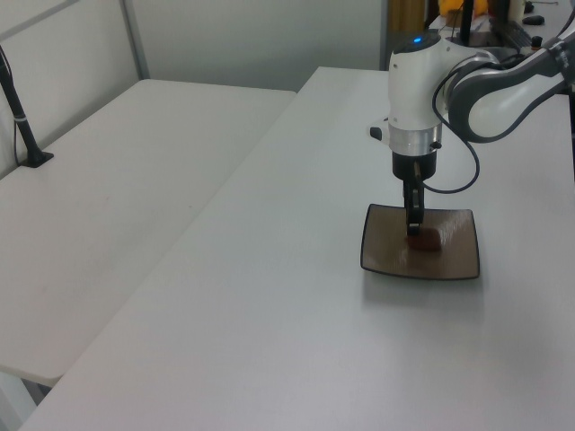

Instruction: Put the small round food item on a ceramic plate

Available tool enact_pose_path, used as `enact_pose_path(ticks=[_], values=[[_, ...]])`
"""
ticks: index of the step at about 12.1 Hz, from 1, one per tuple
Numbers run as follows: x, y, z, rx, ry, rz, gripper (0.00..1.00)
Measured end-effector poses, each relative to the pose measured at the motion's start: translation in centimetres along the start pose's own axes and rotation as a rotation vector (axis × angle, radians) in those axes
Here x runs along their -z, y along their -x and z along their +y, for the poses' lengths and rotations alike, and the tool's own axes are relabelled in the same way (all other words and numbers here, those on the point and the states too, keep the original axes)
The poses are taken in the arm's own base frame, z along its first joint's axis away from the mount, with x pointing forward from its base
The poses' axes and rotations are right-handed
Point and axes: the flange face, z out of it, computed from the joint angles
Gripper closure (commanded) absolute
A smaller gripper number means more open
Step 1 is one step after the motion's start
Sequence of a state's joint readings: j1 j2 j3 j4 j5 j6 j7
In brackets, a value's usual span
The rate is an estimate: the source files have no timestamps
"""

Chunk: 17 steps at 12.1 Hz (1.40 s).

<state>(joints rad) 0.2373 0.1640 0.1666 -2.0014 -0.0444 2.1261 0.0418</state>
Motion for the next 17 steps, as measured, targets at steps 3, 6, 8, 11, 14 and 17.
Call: enact_pose_path(ticks=[3,6,8,11,14,17], values=[[-1.2,-0.4,0.0,0.002,-0.005,-0.004,0.00],[-0.1,-0.7,0.1,0.002,-0.003,0.013,0.00],[2.4,-0.3,1.4,-0.021,0.003,-0.067,0.00],[7.9,1.3,6.7,-0.115,0.007,-0.148,0.00],[13.1,3.2,11.0,-0.257,0.020,-0.063,0.00],[16.8,5.2,14.0,-0.373,0.030,0.008,0.00]])
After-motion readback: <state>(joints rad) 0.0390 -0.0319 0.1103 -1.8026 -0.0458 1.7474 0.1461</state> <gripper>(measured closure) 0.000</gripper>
